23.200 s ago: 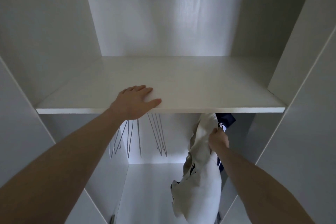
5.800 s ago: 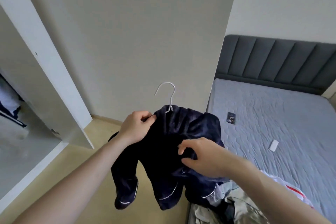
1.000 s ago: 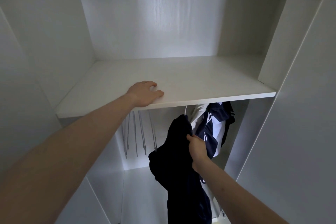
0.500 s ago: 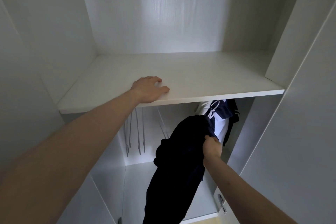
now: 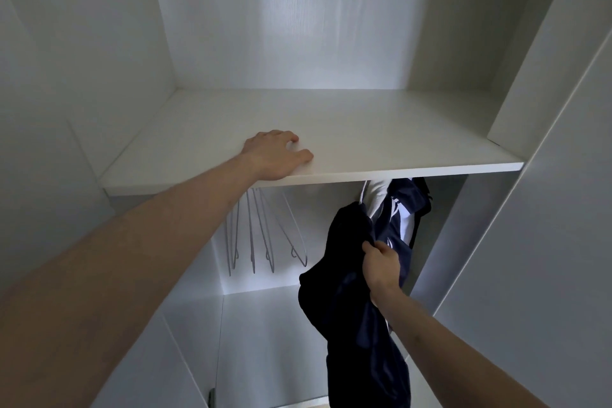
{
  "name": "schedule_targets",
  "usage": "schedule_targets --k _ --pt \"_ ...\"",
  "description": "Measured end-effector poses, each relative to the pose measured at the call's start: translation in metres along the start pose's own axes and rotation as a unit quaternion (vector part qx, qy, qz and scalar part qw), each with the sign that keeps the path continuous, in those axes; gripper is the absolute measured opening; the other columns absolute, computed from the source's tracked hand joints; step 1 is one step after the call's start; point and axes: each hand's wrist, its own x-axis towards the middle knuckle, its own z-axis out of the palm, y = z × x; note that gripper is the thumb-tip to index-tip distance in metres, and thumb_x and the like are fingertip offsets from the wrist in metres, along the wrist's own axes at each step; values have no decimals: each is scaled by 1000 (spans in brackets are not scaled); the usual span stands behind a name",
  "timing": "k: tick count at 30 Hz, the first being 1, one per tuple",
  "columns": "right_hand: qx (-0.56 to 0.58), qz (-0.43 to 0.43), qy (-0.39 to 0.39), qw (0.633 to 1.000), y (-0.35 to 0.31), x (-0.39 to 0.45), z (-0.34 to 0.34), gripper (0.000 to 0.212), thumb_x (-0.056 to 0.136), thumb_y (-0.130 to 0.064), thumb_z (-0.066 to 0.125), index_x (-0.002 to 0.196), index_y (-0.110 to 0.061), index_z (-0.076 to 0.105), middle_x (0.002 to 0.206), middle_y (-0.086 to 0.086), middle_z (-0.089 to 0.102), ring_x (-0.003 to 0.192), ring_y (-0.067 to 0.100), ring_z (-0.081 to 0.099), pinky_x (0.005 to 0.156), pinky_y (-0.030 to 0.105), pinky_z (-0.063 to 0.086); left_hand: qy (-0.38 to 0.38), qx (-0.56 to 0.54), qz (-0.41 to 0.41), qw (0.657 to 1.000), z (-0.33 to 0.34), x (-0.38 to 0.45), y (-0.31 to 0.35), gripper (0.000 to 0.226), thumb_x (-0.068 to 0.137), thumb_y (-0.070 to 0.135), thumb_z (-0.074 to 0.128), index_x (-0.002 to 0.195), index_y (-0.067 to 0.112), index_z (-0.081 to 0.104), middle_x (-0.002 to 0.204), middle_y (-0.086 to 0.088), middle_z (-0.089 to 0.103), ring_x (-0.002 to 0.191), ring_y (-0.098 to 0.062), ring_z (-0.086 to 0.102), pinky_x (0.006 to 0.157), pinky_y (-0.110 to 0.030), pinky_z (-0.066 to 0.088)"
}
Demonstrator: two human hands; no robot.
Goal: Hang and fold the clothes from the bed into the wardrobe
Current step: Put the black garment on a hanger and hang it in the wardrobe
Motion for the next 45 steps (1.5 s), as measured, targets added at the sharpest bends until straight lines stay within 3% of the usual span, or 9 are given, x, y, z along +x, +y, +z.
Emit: schedule_targets --k 11,15,19,25,31,35,39,42,45 --pt "-28 -43 17 999 -22 51 26 28 92 -20 54 87 7 56 68 8 51 65 22 44 61 34 37 2 5 -4 1000 0 1 -4 73 88 76 44 150 36 43 161 2 39 145 -28 37 117 -47 31" --pt "-34 -77 22 996 -20 64 33 30 95 -19 52 69 -7 45 61 4 44 62 19 40 63 35 36 6 -2 -4 1000 0 1 -4 71 90 74 45 150 36 43 162 3 38 146 -27 35 118 -47 29" --pt "-51 -122 25 991 -13 66 35 35 100 -14 49 66 -18 42 63 -1 46 60 14 41 59 29 36 6 4 -3 1000 1 3 -4 71 90 75 44 150 37 42 162 5 36 147 -27 33 117 -46 28" --pt "-106 -140 45 983 -33 101 42 28 98 -16 48 80 4 53 67 6 52 63 19 44 57 29 37 10 1 -3 1000 2 3 -4 70 91 75 45 150 37 43 162 5 36 147 -26 33 117 -46 27" --pt "-199 -108 23 974 -26 127 30 23 100 -20 46 82 -8 54 72 3 57 73 29 53 68 34 38 10 -4 -4 1000 3 5 -3 69 90 75 45 149 38 44 161 7 38 146 -25 34 118 -46 28" --pt "-297 -127 -16 946 -5 124 17 24 102 -27 45 85 -13 54 75 3 59 69 27 56 64 34 41 14 -3 -4 1000 3 5 -2 69 90 75 45 148 38 45 161 7 38 146 -25 35 118 -46 28" --pt "-341 -139 -6 930 14 125 1 22 104 -32 45 94 -16 57 79 2 63 73 28 61 66 37 50 13 -3 -4 1000 3 4 -1 70 90 75 45 149 37 44 161 6 38 146 -25 35 118 -47 28" --pt "-309 -152 3 939 23 127 -5 25 100 -28 55 122 -16 58 111 6 67 99 31 64 83 43 54 12 -5 -4 1000 2 3 -1 71 89 75 45 149 37 44 161 6 39 146 -25 35 119 -47 27" --pt "-312 -254 46 914 24 120 -2 44 93 -22 67 135 -16 54 130 6 56 121 30 50 105 49 41 15 -9 -6 1000 2 2 0 69 90 74 46 149 37 44 161 6 38 147 -25 34 119 -46 27"
